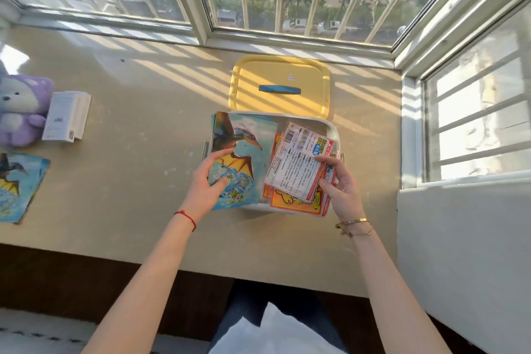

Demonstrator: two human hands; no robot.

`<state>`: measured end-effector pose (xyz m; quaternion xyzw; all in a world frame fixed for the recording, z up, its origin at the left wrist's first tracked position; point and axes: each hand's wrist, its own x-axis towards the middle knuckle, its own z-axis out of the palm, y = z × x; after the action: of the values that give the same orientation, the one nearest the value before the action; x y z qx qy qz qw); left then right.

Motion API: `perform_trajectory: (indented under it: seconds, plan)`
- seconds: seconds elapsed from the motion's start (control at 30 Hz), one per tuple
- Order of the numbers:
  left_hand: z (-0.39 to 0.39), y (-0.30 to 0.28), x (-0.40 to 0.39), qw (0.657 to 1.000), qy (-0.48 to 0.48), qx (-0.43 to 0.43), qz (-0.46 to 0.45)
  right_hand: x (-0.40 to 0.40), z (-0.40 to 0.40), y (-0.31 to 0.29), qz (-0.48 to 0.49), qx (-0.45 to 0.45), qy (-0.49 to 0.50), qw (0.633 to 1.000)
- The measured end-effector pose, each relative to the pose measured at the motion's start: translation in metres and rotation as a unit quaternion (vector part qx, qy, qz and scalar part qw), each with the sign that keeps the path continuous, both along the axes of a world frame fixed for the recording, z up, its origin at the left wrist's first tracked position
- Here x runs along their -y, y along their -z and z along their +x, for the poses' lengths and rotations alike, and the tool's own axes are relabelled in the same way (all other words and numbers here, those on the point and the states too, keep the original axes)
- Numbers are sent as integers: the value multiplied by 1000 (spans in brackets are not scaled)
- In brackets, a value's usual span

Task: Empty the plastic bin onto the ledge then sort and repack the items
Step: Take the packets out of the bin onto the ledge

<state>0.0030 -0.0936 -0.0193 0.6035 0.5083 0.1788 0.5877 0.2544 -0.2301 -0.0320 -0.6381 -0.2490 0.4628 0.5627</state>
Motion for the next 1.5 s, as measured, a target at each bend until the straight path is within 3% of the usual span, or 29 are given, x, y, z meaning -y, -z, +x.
perform_trajectory:
  seconds: [0.4, 0.67, 0.87, 1.3, 1.5]
  plan:
    - [-61, -95, 92, 990, -128, 63, 21, 42, -46, -75, 99, -167, 9, 981]
    - [-128, -116, 139, 982, -163, 89, 25, 46, -101, -92, 97, -65, -79, 990]
    - [-203, -119, 155, 970, -217, 99, 41, 41, -164, -92, 66, -36, -131, 989]
    - [-455, -118, 110, 973, -215, 58, 55, 0, -403, -91, 36, -84, -127, 988]
    - [-535, -110, 69, 975, -212, 57, 32, -25, -479, -88, 11, -94, -101, 990]
